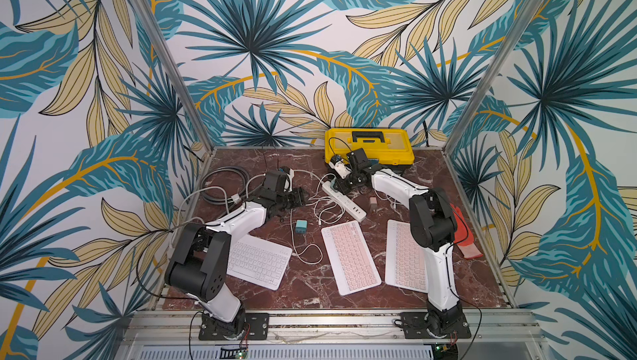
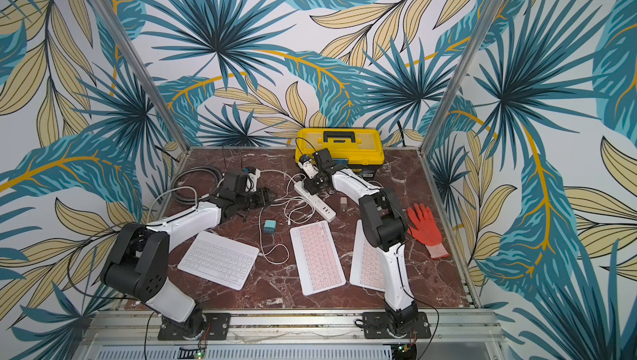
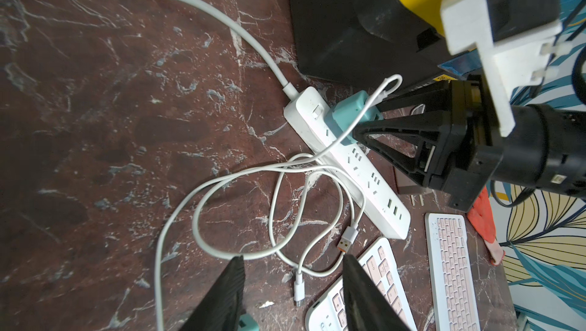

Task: Unplug the wireless keyboard
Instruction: Remove the plug from the socket.

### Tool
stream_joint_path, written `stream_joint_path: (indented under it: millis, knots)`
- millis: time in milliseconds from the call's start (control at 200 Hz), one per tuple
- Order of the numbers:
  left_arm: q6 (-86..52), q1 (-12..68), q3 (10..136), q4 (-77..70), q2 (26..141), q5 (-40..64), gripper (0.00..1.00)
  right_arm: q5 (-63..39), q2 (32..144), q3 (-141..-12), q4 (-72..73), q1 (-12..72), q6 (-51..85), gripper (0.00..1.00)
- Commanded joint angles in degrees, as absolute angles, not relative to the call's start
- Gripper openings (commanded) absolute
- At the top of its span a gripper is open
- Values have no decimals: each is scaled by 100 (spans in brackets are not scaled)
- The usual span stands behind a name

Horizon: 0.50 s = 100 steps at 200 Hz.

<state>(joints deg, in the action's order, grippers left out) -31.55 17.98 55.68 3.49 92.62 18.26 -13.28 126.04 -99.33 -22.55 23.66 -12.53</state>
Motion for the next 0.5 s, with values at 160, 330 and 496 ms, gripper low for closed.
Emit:
stream_joint_path:
  millis: [160, 330, 496]
  knots:
    - [-3159, 1719, 5873, 367, 9458, 2025, 52, -1541, 12695, -9659, -2110, 2381, -1401, 25]
    - [-3567, 1423, 6235, 365, 9856, 2403, 50, -1539, 12581, -9563, -1922, 2545, -1811, 23]
    - [-4301, 1163, 6855, 366, 10586, 3123, 45, -1711, 12555, -9562, -1722, 2644, -1957, 23]
